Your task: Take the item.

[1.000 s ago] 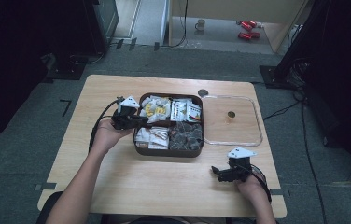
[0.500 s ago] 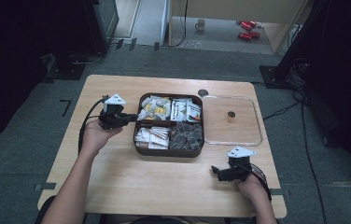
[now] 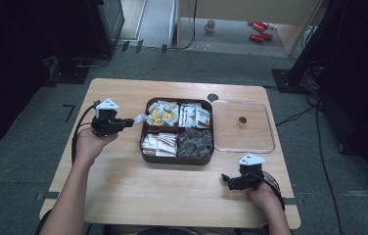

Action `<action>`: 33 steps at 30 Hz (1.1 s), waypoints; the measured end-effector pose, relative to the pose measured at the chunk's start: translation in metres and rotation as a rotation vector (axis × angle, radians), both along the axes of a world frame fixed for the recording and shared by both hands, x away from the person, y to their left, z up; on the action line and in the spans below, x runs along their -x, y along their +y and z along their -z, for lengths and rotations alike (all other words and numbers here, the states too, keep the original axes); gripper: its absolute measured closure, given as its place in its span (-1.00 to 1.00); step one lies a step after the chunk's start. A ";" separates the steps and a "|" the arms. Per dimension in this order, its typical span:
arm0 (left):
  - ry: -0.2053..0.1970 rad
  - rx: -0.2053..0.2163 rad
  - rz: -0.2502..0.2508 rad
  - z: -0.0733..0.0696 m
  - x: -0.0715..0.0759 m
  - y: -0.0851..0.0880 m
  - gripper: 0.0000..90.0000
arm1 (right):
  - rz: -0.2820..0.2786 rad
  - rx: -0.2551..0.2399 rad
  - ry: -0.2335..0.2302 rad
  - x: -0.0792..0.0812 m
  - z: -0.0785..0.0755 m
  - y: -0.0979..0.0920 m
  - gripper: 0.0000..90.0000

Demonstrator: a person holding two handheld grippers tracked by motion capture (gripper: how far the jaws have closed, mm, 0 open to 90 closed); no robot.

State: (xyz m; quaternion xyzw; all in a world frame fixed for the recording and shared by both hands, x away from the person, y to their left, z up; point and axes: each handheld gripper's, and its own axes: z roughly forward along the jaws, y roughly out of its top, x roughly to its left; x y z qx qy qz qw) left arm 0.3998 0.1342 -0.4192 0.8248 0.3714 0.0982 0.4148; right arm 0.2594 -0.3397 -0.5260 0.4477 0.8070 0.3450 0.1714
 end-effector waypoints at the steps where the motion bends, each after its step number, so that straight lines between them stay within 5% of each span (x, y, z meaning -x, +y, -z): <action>1: 0.003 0.003 -0.013 0.001 0.000 0.005 1.00 | -0.001 0.000 -0.001 0.000 0.000 0.000 -1.00; 24: 0.063 0.015 -0.126 0.025 -0.002 0.051 0.99 | -0.008 0.001 0.001 -0.001 0.000 0.000 -1.00; 33: 0.073 -0.015 -0.183 0.040 -0.008 0.066 0.99 | -0.008 0.001 0.001 -0.001 0.000 0.000 -1.00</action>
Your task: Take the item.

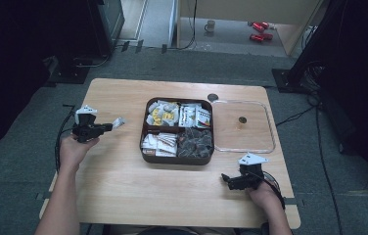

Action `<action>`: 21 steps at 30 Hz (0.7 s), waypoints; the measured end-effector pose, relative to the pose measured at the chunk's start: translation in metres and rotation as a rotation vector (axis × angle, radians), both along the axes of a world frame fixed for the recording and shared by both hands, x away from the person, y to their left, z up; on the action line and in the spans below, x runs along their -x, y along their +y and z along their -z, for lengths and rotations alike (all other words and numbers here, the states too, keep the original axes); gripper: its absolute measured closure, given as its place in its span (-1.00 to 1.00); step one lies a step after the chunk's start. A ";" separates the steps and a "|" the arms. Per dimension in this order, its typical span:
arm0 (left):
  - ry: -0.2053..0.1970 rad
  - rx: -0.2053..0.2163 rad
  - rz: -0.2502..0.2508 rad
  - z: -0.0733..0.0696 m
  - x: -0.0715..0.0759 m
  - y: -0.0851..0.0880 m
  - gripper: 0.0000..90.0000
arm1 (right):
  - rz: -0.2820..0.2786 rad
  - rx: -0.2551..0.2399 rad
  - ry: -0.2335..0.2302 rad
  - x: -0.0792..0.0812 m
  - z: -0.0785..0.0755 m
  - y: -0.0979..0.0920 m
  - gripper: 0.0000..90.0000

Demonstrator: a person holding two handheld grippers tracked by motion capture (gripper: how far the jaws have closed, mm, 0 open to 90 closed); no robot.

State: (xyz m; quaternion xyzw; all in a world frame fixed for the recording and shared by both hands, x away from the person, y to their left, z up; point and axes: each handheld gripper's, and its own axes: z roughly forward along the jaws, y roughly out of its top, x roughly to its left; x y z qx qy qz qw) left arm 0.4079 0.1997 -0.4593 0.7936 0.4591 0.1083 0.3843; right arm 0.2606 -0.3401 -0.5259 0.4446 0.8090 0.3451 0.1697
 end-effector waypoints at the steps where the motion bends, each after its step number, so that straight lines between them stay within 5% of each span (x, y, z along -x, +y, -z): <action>1: 0.001 -0.018 -0.006 0.004 -0.002 0.000 0.99 | 0.000 0.000 0.000 0.000 0.000 0.000 -1.00; 8: 0.024 -0.069 0.000 0.020 -0.008 -0.004 0.98 | 0.000 0.000 0.000 0.000 0.000 0.000 -1.00; 21: 0.045 -0.040 -0.009 0.032 -0.016 -0.012 0.79 | 0.000 0.000 -0.001 0.000 0.000 0.000 -1.00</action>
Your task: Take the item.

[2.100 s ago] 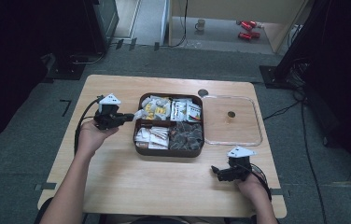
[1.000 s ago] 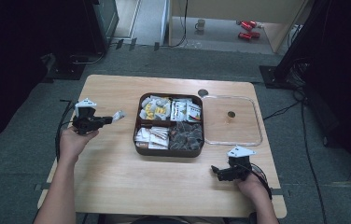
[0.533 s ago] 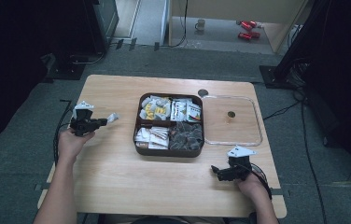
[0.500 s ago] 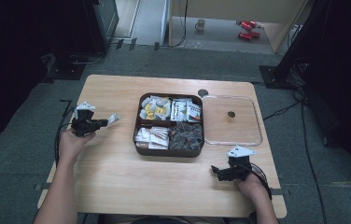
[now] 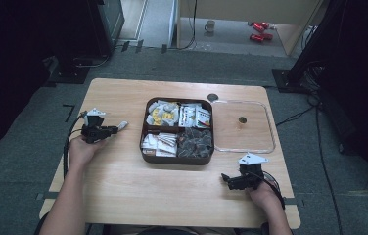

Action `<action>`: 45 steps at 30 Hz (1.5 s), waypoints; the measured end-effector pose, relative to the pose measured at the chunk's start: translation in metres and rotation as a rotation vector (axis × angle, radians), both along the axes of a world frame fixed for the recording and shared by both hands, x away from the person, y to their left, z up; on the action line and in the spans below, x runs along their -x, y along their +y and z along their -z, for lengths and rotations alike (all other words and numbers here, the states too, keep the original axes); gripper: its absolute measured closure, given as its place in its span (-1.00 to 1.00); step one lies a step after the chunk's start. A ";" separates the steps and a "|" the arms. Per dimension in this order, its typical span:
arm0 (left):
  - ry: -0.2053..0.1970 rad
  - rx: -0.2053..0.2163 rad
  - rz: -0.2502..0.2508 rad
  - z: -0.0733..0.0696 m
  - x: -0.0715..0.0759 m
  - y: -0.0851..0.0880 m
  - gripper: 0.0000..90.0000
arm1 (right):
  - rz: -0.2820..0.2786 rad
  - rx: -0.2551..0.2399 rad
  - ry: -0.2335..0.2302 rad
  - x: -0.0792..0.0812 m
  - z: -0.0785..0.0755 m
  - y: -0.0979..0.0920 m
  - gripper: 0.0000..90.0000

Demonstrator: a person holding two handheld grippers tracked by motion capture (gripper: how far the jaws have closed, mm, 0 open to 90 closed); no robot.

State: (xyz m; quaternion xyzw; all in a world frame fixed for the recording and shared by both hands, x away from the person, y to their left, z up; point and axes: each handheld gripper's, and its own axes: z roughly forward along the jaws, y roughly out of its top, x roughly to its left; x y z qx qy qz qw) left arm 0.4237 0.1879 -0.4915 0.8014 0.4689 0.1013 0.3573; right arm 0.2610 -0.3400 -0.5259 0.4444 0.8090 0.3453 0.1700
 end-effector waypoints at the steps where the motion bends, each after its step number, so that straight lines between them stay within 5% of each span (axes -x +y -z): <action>1: -0.002 0.003 -0.001 0.000 0.000 0.000 0.79 | 0.000 0.000 0.000 0.000 0.000 0.000 -1.00; 6: -0.002 0.040 -0.010 -0.005 0.002 0.004 0.44 | 0.000 0.000 0.000 0.000 0.000 0.000 -1.00; 19: -0.030 0.061 -0.033 -0.013 0.013 0.019 0.08 | 0.000 0.000 0.000 0.000 0.000 0.000 -1.00; 27: -0.055 0.048 -0.028 -0.013 0.023 0.032 -0.01 | 0.000 0.000 0.000 0.000 0.000 0.000 -1.00; 45: -0.018 0.025 -0.055 0.006 0.036 0.061 -0.07 | -0.007 -0.001 -0.001 -0.002 0.000 0.000 -1.00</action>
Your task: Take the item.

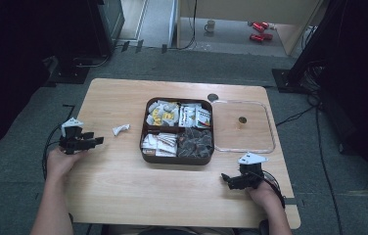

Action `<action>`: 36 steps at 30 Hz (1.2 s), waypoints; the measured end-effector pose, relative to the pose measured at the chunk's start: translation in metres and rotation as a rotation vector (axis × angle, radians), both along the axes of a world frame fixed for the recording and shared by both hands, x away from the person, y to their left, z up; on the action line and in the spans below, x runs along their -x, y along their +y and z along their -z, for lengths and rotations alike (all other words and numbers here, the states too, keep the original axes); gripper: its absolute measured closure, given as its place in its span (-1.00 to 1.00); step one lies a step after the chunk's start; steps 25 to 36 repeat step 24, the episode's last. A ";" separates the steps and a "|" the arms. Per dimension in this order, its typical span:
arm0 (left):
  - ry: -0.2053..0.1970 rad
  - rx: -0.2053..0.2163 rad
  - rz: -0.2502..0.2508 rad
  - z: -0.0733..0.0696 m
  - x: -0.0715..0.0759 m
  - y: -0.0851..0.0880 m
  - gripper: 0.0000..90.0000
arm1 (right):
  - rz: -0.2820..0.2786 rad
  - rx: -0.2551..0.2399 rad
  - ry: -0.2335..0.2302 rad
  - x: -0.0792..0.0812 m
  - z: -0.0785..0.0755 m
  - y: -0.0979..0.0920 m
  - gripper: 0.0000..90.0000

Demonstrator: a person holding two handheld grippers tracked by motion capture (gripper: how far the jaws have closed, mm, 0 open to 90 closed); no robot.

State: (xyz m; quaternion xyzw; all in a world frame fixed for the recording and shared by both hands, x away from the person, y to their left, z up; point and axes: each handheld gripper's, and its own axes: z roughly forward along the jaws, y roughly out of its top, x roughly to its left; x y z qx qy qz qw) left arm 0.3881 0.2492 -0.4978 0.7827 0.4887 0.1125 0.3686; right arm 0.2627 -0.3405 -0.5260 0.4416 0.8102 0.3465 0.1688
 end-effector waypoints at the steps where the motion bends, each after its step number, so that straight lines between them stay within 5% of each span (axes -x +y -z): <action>1: 0.000 0.000 0.000 0.000 0.000 0.000 -0.07 | 0.000 0.000 0.000 0.000 0.000 0.000 -1.00; 8: -0.006 -0.006 -0.004 0.007 -0.001 0.007 -0.08 | 0.000 0.000 0.000 0.000 0.000 0.000 -1.00; 14: -0.074 -0.077 0.020 0.011 0.002 0.005 -0.15 | 0.000 0.000 0.000 0.000 0.000 0.000 -1.00; 36: -0.087 -0.074 0.017 0.013 0.003 0.005 -0.22 | 0.000 0.000 0.000 0.000 0.000 0.000 -1.00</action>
